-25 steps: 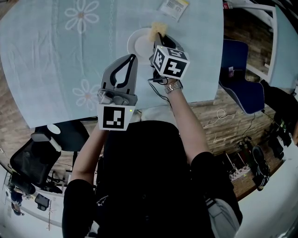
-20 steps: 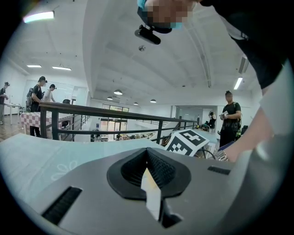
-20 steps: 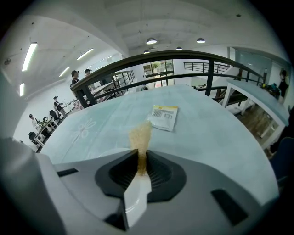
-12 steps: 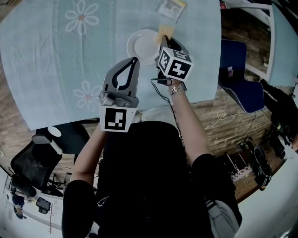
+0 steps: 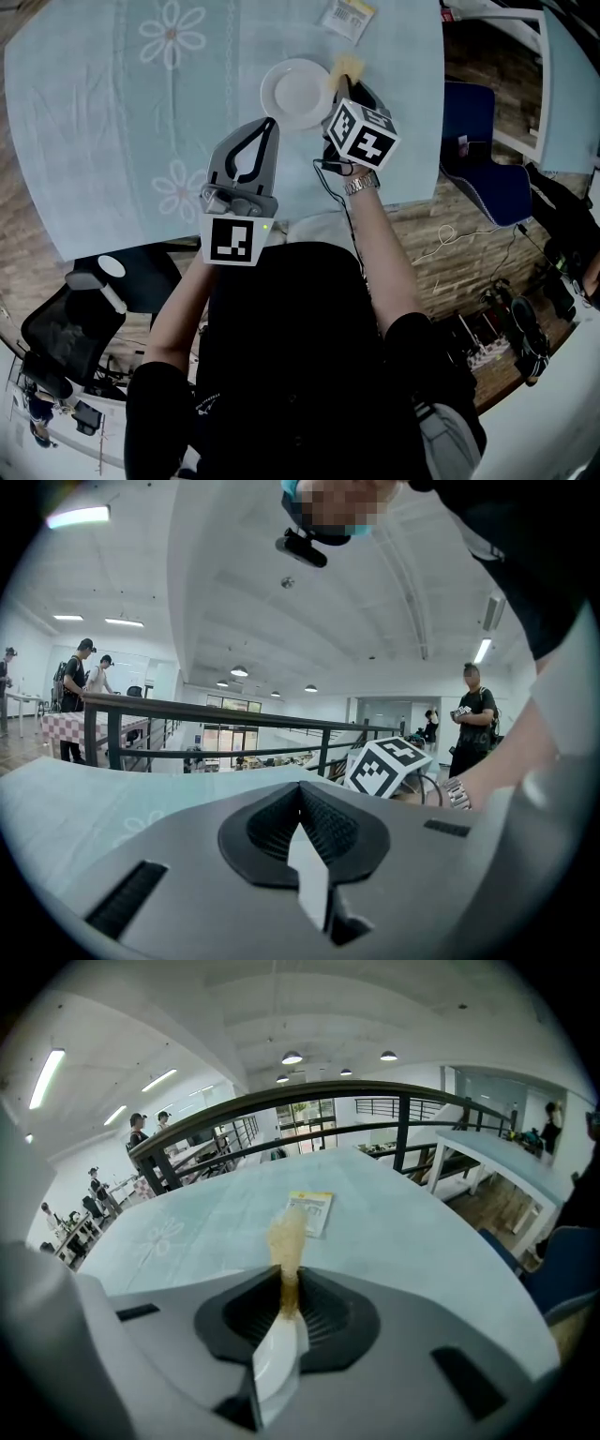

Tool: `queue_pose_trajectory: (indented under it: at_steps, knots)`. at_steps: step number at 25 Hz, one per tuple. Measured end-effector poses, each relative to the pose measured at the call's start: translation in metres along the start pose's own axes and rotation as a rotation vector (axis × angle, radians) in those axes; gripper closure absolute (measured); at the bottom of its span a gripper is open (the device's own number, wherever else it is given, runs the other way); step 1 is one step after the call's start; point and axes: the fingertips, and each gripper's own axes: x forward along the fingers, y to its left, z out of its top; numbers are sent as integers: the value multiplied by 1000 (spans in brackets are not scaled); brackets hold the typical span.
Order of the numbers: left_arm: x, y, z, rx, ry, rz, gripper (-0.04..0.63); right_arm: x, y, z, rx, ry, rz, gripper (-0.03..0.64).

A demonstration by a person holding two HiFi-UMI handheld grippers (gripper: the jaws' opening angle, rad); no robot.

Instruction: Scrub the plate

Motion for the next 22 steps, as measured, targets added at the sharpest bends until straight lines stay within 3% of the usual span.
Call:
queue_pose_trajectory:
  at_steps: [4, 17, 22]
  knots:
    - [-5, 0, 2, 2, -9, 1, 583, -4, 23, -8, 28, 13, 86, 561]
    - [-16, 3, 2, 20, -11, 15, 583, -7, 107, -42, -24, 117, 320, 561]
    - [-20, 8, -3, -10, -4, 44, 583, -3, 128, -54, -32, 169, 386, 562]
